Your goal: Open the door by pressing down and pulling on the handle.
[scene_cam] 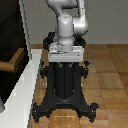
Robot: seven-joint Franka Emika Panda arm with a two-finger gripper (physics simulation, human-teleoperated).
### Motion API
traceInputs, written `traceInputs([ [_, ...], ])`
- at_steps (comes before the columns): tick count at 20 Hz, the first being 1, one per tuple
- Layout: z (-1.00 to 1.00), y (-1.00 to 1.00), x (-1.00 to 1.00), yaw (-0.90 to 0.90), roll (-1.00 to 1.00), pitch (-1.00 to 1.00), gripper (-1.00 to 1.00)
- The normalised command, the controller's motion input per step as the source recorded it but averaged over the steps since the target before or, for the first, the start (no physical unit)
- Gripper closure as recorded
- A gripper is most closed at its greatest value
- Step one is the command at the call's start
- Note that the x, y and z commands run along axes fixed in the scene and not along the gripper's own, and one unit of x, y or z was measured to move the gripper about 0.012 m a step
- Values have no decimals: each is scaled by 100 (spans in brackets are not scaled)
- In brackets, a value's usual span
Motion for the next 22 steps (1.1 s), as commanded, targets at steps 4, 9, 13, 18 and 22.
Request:
traceInputs([
  [4,0,0,0,0,0,0,-100],
  [9,40,0,0,0,0,0,-100],
  [13,75,0,0,0,0,0,-100],
  [18,80,0,0,0,0,0,-100],
  [22,75,0,0,0,0,0,-100],
])
